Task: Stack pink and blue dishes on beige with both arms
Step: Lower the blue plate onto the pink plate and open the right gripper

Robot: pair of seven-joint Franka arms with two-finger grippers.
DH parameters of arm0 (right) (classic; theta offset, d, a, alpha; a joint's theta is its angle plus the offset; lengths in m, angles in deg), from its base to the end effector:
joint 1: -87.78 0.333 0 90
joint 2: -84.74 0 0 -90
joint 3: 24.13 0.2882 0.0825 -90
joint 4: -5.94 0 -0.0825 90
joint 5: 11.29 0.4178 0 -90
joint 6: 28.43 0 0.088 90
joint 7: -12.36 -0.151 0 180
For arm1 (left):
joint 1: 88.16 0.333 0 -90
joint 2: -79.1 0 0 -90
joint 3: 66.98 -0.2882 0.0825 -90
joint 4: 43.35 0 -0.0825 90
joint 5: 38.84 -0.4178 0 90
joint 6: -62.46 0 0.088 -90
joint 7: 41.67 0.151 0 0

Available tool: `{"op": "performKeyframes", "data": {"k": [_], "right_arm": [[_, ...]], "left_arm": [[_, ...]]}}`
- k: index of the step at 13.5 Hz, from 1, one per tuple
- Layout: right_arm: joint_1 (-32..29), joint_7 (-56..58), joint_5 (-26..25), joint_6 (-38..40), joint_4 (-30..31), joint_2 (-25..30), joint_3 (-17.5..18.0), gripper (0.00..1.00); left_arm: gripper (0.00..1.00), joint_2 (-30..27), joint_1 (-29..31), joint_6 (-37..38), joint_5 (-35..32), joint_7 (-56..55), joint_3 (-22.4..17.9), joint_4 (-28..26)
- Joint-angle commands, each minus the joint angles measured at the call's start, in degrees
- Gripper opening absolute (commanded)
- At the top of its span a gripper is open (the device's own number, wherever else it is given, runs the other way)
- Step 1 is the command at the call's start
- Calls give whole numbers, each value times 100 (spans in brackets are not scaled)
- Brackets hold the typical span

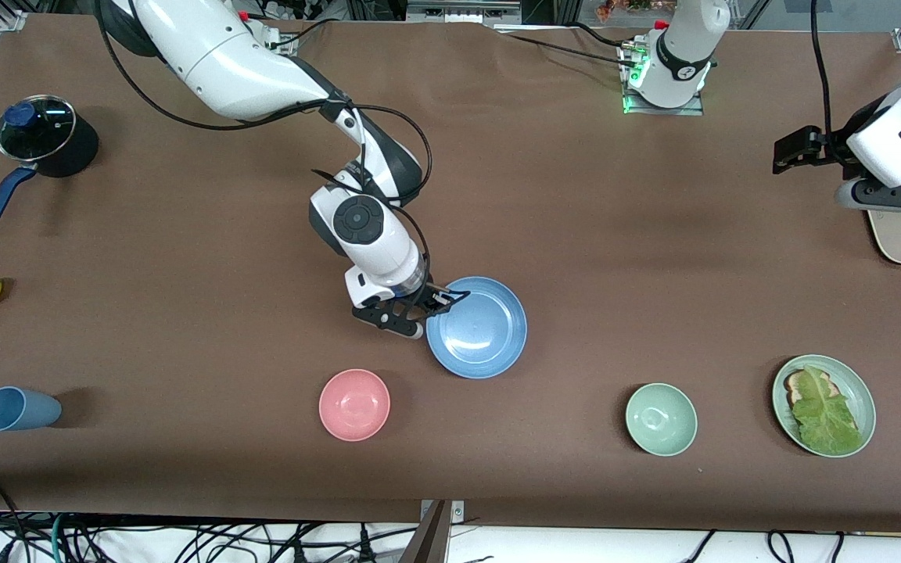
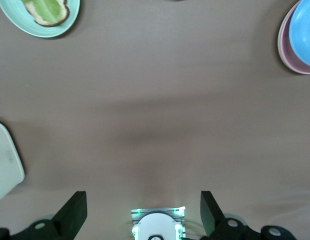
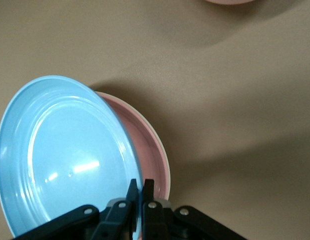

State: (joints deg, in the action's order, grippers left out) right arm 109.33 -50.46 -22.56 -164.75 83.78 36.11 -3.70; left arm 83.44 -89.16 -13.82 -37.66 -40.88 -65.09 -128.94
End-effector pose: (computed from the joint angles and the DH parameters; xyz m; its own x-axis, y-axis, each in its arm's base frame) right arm 0.6114 0.4767 0.1750 0.9286 -0.3708 0.0108 -0.3572 -0.9017 -0.2437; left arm 0.5708 -0.0317 0.5297 0.9695 -0.0681 -0.2355 -0.0637 -0.9976 0.0263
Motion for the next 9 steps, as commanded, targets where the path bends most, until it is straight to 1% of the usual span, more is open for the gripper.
{"op": "performKeyframes", "data": {"k": [1,3,4,6,8,9], "right_arm": [[103,-134,-130,27,-235,-138,-4,0],[86,-125,-130,27,-235,-138,-4,0],[86,-125,-147,36,-235,-138,-4,3],[86,-116,-209,45,-226,-138,-4,24],[77,-64,-235,53,-226,-130,-4,42],[68,-29,-340,80,-226,-112,-4,52]], "left_arm": [[100,-206,249,-159,391,114,-23,-291],[100,-145,275,-124,392,149,-14,-204],[100,-127,284,-132,392,158,-23,-195],[100,-101,284,-133,348,158,-5,-177],[100,-101,276,-141,330,158,12,-160],[100,-101,267,-141,330,158,21,-160]]}}
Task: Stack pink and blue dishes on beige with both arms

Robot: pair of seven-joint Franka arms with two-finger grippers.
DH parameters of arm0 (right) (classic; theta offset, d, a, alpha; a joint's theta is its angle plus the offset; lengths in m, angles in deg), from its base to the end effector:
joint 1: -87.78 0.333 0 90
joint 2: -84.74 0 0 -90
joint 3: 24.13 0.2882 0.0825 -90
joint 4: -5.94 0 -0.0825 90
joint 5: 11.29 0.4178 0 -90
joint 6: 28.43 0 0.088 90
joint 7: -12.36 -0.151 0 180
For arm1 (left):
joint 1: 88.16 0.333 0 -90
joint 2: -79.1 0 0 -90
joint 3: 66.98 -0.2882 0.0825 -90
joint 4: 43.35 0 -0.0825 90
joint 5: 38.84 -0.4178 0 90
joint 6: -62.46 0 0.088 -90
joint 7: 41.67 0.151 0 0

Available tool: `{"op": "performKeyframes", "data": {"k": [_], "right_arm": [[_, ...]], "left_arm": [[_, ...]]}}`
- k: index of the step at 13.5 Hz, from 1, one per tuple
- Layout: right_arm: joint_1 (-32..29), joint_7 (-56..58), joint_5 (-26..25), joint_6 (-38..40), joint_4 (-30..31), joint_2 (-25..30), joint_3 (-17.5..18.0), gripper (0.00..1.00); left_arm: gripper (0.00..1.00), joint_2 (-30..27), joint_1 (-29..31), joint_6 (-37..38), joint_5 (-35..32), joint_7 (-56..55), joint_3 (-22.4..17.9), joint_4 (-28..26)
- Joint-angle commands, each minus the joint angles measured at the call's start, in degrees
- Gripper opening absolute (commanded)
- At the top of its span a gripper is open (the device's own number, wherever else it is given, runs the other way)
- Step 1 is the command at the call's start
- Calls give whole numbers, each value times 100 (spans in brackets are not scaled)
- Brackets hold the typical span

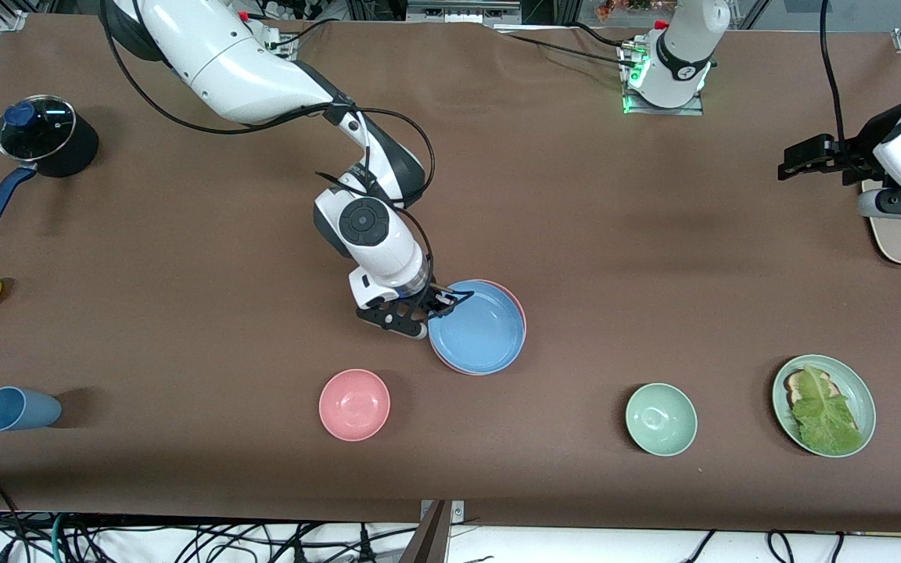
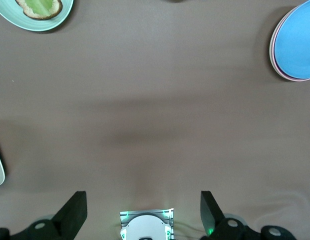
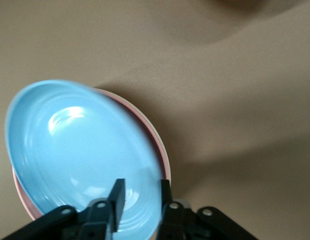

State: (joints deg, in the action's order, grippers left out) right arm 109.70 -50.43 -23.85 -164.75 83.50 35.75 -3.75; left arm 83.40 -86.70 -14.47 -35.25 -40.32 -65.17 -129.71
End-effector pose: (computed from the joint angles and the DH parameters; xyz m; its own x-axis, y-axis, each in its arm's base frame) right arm 0.6098 0.4794 0.1725 0.9348 -0.3543 0.0267 -0.3385 -0.9110 -0.2357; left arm 0.5722 -0.0134 0.5247 0.9709 -0.0441 -0.2352 -0.0282 -0.9971 0.0705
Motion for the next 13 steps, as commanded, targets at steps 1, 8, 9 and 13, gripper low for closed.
{"op": "performKeyframes", "data": {"k": [1,8,9,13], "right_arm": [[-4,-6,-308,97,-197,-49,0,57],[-556,1012,-344,1404,-215,451,9,100],[-627,1223,-344,1589,-189,557,0,100],[-1014,1761,-300,2451,-22,1031,-88,100]], "left_arm": [[100,-97,12,-76,89,102,30,-91],[100,-88,38,-85,80,102,3,-92],[100,-79,38,-85,71,102,3,-92],[100,-18,20,-103,-173,111,21,-83]]}}
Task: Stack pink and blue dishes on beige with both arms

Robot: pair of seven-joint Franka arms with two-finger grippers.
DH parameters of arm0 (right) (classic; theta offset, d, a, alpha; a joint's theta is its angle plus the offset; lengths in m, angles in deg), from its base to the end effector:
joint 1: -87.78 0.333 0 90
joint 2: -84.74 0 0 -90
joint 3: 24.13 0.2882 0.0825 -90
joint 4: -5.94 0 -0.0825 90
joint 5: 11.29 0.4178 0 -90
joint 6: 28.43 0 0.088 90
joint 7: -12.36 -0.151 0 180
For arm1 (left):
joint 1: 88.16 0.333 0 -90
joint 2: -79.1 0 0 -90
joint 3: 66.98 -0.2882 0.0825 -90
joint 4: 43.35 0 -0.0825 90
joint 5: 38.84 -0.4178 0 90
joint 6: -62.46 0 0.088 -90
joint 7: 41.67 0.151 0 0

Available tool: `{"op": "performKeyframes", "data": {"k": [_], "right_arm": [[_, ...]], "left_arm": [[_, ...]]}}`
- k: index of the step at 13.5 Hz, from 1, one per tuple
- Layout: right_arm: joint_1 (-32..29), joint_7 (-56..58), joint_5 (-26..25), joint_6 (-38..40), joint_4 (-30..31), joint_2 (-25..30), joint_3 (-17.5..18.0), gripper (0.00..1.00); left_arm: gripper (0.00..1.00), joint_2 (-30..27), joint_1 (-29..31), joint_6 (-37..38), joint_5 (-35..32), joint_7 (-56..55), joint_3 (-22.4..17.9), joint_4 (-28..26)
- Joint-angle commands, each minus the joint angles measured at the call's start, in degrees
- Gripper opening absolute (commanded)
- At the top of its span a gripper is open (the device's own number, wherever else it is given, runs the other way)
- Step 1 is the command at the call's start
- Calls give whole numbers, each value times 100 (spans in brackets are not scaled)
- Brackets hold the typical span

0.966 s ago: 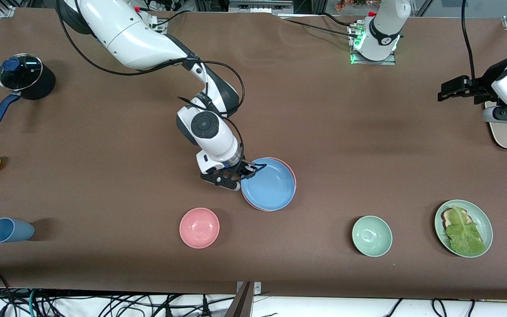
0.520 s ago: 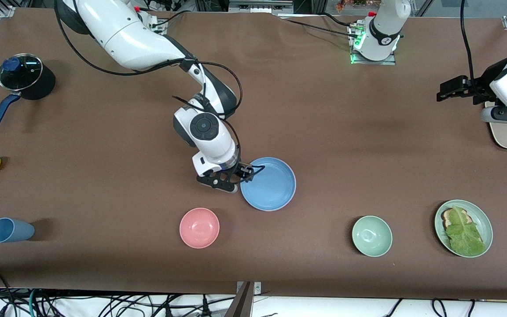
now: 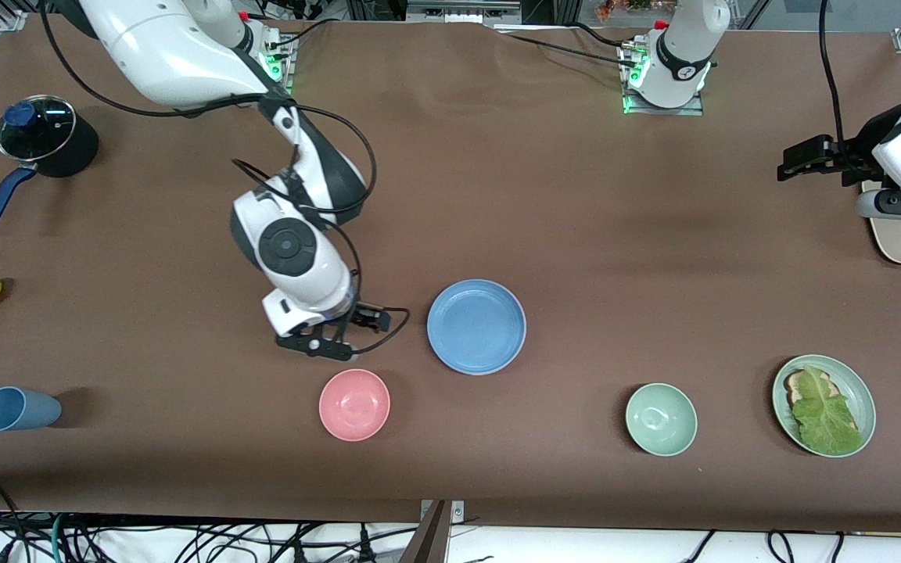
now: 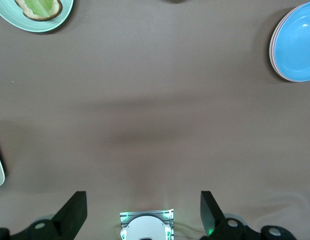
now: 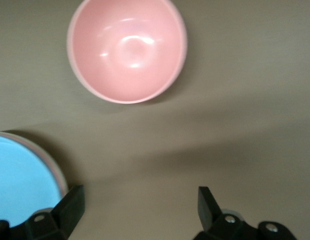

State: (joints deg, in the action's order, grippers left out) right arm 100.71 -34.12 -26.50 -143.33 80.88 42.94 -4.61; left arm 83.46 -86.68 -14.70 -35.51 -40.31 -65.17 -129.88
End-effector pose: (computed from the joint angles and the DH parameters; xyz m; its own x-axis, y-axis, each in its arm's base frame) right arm 0.6682 0.3434 0.2461 0.9767 -0.2140 0.0182 -0.2141 -0.9768 0.0051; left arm 0.5728 -0.0125 0.5228 0.9710 -0.0427 -0.2354 -0.0278 -0.9974 0.0661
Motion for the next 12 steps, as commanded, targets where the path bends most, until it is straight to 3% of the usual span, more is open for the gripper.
{"op": "performKeyframes", "data": {"k": [1,5,8,12], "right_arm": [[-229,183,-34,337,388,548,-54,100],[-852,1304,158,337,1354,1576,-72,100],[-1459,2386,1071,950,1497,2184,-98,100],[-1540,3267,1565,1645,1488,2922,-800,100]], "left_arm": [[100,-15,10,-79,-193,110,29,-66],[100,-15,10,-79,-193,110,30,-66],[100,-15,18,-79,-193,110,30,-66],[100,-15,19,-79,-158,110,30,-66]]}}
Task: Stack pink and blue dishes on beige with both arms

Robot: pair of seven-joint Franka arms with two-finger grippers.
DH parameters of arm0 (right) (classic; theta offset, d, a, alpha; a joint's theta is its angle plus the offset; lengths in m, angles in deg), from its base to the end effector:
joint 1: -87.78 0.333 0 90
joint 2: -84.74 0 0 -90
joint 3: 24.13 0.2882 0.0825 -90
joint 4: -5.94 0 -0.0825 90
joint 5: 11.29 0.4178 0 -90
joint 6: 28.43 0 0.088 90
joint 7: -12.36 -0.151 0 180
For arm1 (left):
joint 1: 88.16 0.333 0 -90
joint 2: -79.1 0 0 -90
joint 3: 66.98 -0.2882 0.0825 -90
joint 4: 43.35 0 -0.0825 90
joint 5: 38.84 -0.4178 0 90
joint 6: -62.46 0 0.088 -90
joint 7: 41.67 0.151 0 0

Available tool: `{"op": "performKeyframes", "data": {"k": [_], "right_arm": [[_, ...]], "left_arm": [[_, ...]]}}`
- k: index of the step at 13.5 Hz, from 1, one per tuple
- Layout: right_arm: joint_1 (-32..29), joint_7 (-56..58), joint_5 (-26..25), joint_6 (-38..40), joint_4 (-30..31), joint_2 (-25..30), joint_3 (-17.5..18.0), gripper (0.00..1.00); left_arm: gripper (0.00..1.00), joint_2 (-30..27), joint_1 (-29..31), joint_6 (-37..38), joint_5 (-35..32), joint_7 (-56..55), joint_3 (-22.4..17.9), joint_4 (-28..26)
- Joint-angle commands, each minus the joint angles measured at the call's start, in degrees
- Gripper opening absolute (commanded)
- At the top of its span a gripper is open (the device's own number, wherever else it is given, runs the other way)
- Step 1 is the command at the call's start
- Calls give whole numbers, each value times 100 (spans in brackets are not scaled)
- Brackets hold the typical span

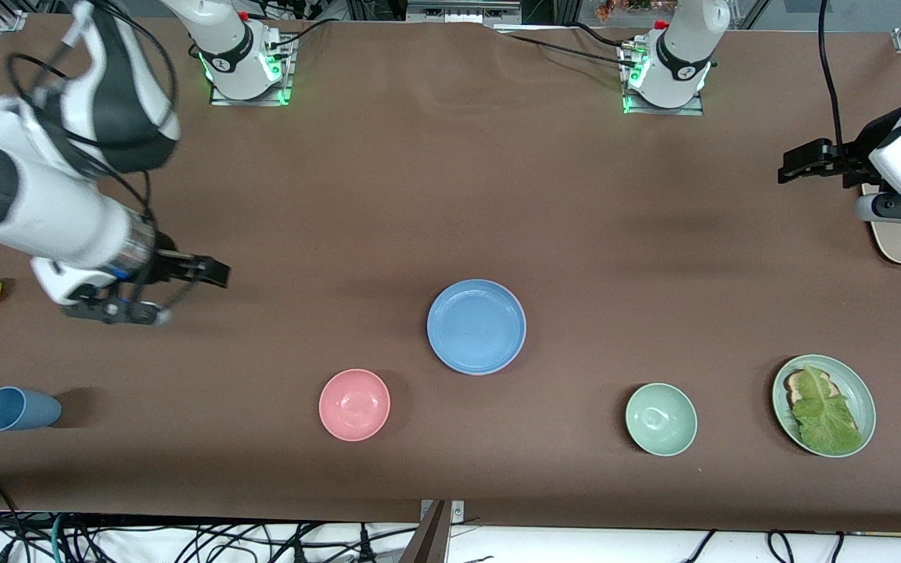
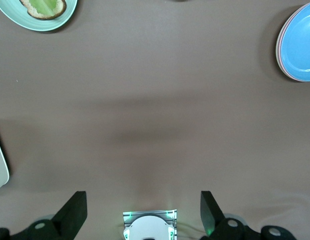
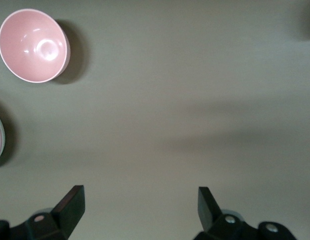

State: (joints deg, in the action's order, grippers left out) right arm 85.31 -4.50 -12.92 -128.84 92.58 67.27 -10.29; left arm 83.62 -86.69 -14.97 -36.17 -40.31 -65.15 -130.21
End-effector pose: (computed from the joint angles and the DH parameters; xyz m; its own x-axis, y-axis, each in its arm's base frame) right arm 0.6580 0.1155 0.4101 0.9930 -0.0974 -0.0662 -0.0993 -0.9947 -0.0261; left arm 0.5736 -0.0108 0.5187 0.9700 -0.0404 -0.2395 -0.0281 -0.9981 0.0548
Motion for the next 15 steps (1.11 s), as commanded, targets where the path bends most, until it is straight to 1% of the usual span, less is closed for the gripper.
{"op": "performKeyframes", "data": {"k": [1,2,3,5,7,8,9,10,12,15], "right_arm": [[0,367,207,389,318,630,-355,100],[0,376,207,547,310,788,-443,100],[27,403,207,688,310,937,-609,100],[62,691,207,873,292,1096,-856,100],[403,789,224,988,283,1185,-1276,100],[474,798,381,1015,257,1176,-1392,100],[475,816,565,1024,248,1176,-1411,100],[510,833,593,1024,257,1176,-1419,100],[738,833,602,1041,257,1211,-1533,100],[792,825,576,1217,248,1202,-1534,100]], "left_arm": [[100,-31,19,-52,-91,109,27,-33],[100,-31,19,-52,-91,109,27,-33],[100,-31,19,-52,-91,109,27,-33],[100,-31,28,-52,-74,109,27,-33],[100,-31,19,-52,-74,109,27,-33],[100,-31,28,-52,-74,109,27,-33],[100,-31,19,-52,-65,109,27,-33],[100,-31,19,-52,-65,109,27,-33],[100,-31,28,-52,-65,109,27,-33],[100,-22,19,-61,-74,118,27,-33]]}}
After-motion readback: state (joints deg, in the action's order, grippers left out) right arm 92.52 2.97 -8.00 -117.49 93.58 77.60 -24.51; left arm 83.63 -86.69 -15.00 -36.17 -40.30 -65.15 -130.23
